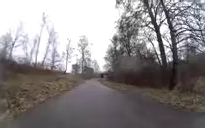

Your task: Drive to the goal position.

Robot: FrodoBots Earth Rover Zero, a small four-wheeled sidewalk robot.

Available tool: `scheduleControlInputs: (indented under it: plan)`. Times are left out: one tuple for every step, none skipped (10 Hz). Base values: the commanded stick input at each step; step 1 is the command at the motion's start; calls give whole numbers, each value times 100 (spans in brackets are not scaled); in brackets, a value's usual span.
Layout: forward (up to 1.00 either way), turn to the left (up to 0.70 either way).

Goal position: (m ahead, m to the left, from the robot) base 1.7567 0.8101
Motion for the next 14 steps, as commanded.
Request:
scheduleControlInputs:
  plan:
    - [70,0]
    - [70,0]
    - [70,0]
    - [70,0]
    - [70,0]
    - [70,0]
    - [70,0]
    - [70,0]
    - [70,0]
    - [70,0]
    - [70,0]
    - [70,0]
    - [70,0]
    - [70,0]
